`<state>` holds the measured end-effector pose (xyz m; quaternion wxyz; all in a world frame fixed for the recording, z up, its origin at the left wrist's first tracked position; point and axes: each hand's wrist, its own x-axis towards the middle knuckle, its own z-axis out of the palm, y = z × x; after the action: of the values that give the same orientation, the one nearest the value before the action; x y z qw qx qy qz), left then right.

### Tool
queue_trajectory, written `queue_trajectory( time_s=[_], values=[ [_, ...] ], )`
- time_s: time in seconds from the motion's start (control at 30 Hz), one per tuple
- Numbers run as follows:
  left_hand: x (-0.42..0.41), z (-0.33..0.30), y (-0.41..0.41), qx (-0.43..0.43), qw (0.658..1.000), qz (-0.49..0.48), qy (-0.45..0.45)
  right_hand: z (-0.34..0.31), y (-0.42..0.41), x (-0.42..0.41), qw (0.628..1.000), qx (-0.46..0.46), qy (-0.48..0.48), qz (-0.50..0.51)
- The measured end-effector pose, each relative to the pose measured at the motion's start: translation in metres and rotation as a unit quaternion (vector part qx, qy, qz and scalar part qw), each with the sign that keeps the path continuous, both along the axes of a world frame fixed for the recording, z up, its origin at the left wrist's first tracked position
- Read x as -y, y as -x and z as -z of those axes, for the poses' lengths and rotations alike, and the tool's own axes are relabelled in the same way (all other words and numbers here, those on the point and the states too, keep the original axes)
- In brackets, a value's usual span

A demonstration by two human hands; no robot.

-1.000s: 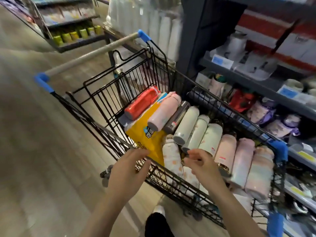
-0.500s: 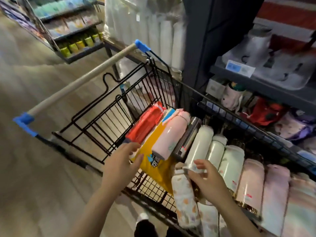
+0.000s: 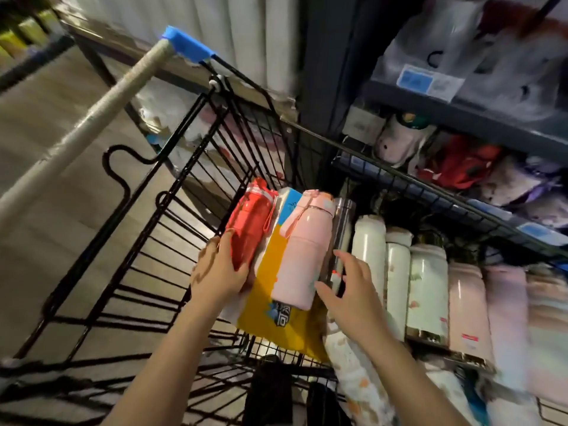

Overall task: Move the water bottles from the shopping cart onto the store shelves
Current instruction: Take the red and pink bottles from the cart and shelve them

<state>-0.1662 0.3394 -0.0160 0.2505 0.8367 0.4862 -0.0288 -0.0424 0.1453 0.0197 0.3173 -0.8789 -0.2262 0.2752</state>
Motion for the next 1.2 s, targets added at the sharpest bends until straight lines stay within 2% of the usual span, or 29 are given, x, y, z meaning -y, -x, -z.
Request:
queue_trajectory(
  time_s=[0.2, 0.33, 0.57, 0.7, 0.83, 1.0, 1.2],
  values=[
    [0.003, 0.021, 0.006, 0.039, 0.999, -0.003, -0.017, 0.021, 0.017, -0.077, 0.989, 0.115, 0.096, 0.001],
    [0.002, 0.023, 0.007, 0.073, 0.997, -0.005, -0.02, 0.039, 0.026, -0.097, 0.984, 0.124, 0.123, 0.028],
    [-0.002, 0.028, 0.007, 0.113, 0.993, -0.037, -0.001, 0.047, 0.025, -0.092, 0.989, 0.117, 0.022, 0.086],
    [0.005, 0.024, 0.007, 0.118, 0.991, -0.065, -0.002, 0.042, 0.024, -0.083, 0.989, 0.069, -0.041, 0.12],
    [0.009, 0.019, 0.009, 0.124, 0.991, -0.052, 0.008, 0.046, 0.027, -0.076, 0.985, 0.031, -0.091, 0.14],
    [0.014, 0.017, 0.01, 0.156, 0.986, -0.044, 0.045, 0.044, 0.027, -0.074, 0.993, 0.074, -0.003, 0.095],
    [0.014, 0.012, 0.01, 0.198, 0.977, -0.063, 0.047, 0.033, 0.029, -0.084, 0.981, 0.094, 0.159, 0.051]
  ],
)
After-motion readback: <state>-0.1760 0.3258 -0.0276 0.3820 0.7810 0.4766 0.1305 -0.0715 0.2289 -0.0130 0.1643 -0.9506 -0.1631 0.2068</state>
